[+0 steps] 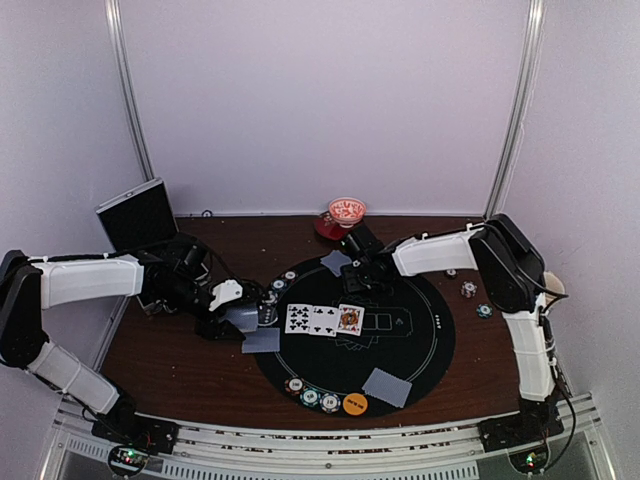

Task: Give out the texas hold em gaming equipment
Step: Move the all-in button to the small blind area, then pick up the poker card from the face-down deck piles.

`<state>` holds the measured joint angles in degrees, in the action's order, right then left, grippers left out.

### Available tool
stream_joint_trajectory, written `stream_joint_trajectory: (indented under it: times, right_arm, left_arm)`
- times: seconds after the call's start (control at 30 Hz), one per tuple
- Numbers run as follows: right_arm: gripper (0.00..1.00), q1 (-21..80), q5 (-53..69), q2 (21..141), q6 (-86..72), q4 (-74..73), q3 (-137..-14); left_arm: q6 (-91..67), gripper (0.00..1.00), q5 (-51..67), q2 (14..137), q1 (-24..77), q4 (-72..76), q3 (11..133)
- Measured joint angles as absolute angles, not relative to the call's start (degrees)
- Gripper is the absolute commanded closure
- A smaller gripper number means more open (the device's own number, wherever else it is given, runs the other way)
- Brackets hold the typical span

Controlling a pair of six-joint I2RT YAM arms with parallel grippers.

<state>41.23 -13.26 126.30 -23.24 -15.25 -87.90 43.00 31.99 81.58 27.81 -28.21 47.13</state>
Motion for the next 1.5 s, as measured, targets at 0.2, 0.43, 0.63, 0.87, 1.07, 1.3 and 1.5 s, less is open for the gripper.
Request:
stream_joint_trajectory:
  times: [0.2, 0.43, 0.63, 0.87, 1.07, 1.3, 1.5]
  right_arm:
    - [0.45, 41.23, -13.26, 128.64, -21.12, -15.22, -91.29]
    - [0.38, 41.23, -13.52, 129.47, -19.84, -15.31, -92.55]
    - [0.21, 41.23, -13.54, 129.4, -19.55, -16.08, -92.75]
    - [0.11, 41.93, -13.28, 125.58, -19.51, -19.77, -91.92]
    - [0.08, 45.17, -11.79, 114.67, -20.8, -20.32, -87.39]
    - [0.08, 51.09, -1.32, 100.6, -25.56, -9.28, -74.94]
    - [0.08, 56.6, 6.0, 101.6, -30.09, -0.47, -70.17]
  left_arm:
    - [43.0, 0.42, 31.99, 81.58, 27.81, -28.21, 47.13]
    - [43.0, 0.42, 31.99, 81.58, 27.81, -28.21, 47.13]
    - [43.0, 0.42, 31.99, 81.58, 27.81, -28.21, 47.13]
    - [43.0, 0.42, 31.99, 81.58, 27.81, -28.21, 47.13]
    - [43.0, 0.42, 31.99, 81.54, 27.81, -28.29, 47.13]
    - [43.0, 0.42, 31.99, 81.28, 27.81, -28.38, 47.13]
    - [43.0, 0.42, 32.01, 81.25, 27.81, -28.42, 47.13]
